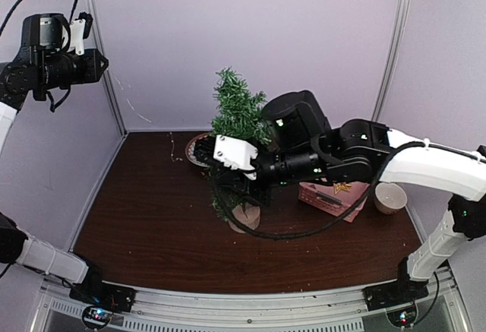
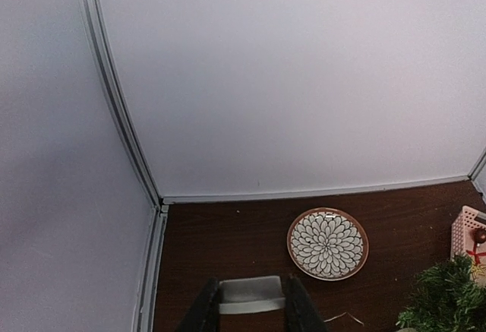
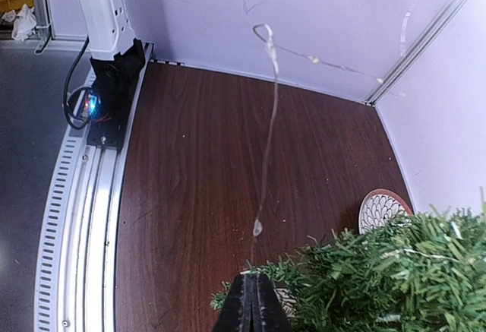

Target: Decorate the small christmas tree

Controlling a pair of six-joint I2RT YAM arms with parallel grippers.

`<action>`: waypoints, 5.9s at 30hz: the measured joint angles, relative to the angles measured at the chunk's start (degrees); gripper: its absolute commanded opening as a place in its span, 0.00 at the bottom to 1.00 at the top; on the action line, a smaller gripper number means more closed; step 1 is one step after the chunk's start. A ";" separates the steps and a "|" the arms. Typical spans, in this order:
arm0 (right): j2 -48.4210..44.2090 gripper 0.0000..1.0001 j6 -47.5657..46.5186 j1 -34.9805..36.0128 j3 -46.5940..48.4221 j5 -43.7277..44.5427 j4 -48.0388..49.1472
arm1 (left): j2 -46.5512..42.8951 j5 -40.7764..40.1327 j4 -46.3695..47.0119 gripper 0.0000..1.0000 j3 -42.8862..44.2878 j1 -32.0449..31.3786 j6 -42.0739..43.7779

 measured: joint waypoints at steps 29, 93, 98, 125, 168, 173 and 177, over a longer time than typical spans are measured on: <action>9.14 1.00 0.22 -0.66 10.84 9.35 -1.11 | 35.28 28.44 13.09 0.09 17.75 10.67 -5.29; 31.95 0.39 39.01 -39.10 37.09 -38.69 23.67 | 51.21 69.46 39.43 0.05 26.38 -1.66 -2.08; 33.79 0.39 38.99 -39.10 37.90 -38.62 23.52 | 51.21 70.34 39.65 0.05 26.38 -2.05 -1.99; 34.67 0.00 36.28 -39.28 36.79 -34.12 22.10 | 41.70 61.59 42.64 0.77 11.65 2.64 -8.00; 19.85 0.00 29.73 -40.54 13.00 -26.49 24.92 | -1.99 43.19 36.52 0.19 -41.31 -10.16 -5.68; 17.84 0.00 28.57 -41.03 12.90 -24.44 24.81 | -1.68 40.96 36.37 0.08 -41.29 -10.16 -5.81; 16.57 0.00 27.85 -41.51 12.59 -23.19 24.81 | 0.07 39.50 36.35 0.01 -40.83 -10.16 -6.14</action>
